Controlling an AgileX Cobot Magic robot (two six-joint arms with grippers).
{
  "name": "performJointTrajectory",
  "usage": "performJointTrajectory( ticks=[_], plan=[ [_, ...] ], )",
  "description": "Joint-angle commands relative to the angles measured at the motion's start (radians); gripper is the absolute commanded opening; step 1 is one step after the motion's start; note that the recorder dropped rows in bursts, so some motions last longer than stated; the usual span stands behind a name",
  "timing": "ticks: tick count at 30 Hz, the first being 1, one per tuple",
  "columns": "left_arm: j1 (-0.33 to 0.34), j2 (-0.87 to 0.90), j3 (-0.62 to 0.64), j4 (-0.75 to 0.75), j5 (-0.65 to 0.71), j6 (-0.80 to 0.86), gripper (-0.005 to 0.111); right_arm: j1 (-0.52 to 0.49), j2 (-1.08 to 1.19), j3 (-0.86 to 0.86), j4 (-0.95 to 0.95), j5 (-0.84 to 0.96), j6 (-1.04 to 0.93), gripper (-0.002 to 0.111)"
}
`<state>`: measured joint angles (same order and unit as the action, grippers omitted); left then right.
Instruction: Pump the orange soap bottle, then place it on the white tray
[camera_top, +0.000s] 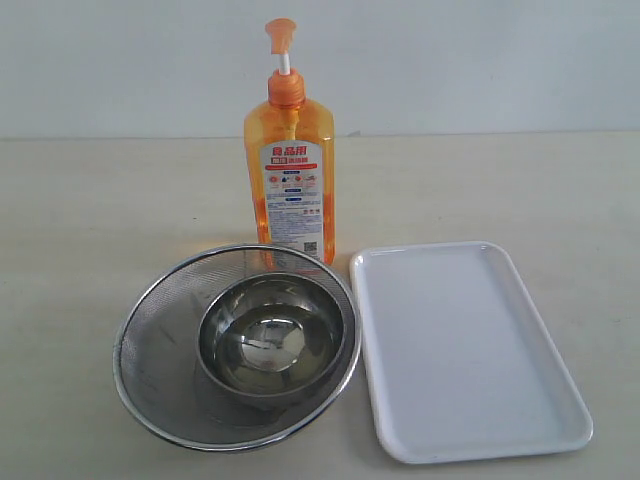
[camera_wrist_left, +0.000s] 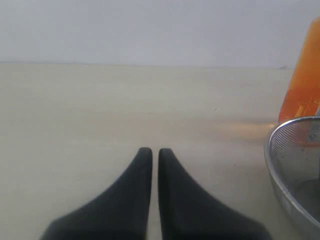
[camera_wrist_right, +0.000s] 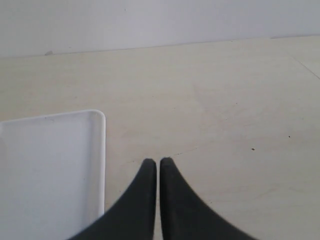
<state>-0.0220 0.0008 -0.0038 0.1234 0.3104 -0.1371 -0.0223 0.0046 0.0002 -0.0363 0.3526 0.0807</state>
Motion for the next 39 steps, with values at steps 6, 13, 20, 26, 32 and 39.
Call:
performJointTrajectory(
  ticks=[6, 13, 20, 26, 32, 39],
  plan=[
    [-0.005, -0.001, 0.004, -0.215, -0.253, -0.005, 0.005, -0.007, -0.005, 0.0, -0.001, -0.005, -0.004, 0.0],
    [-0.005, -0.001, 0.004, -0.481, -0.415, -0.067, 0.005, -0.007, -0.005, 0.0, -0.001, -0.005, -0.004, 0.0],
    [-0.014, 0.003, -0.062, -0.348, -0.4, -0.139, 0.005, -0.007, -0.005, 0.0, -0.001, -0.012, -0.004, 0.0],
    [-0.078, 0.196, -0.242, -0.32, -0.31, -0.148, 0.005, -0.007, -0.005, 0.0, -0.001, -0.012, -0.004, 0.0],
    [-0.187, 0.539, -0.47, -0.316, -0.202, -0.066, 0.005, -0.007, -0.005, 0.0, -0.001, -0.012, -0.004, 0.0],
    [-0.296, 0.86, -0.61, -0.318, -0.244, 0.129, 0.005, -0.007, -0.005, 0.0, -0.001, -0.012, -0.004, 0.0]
  ],
)
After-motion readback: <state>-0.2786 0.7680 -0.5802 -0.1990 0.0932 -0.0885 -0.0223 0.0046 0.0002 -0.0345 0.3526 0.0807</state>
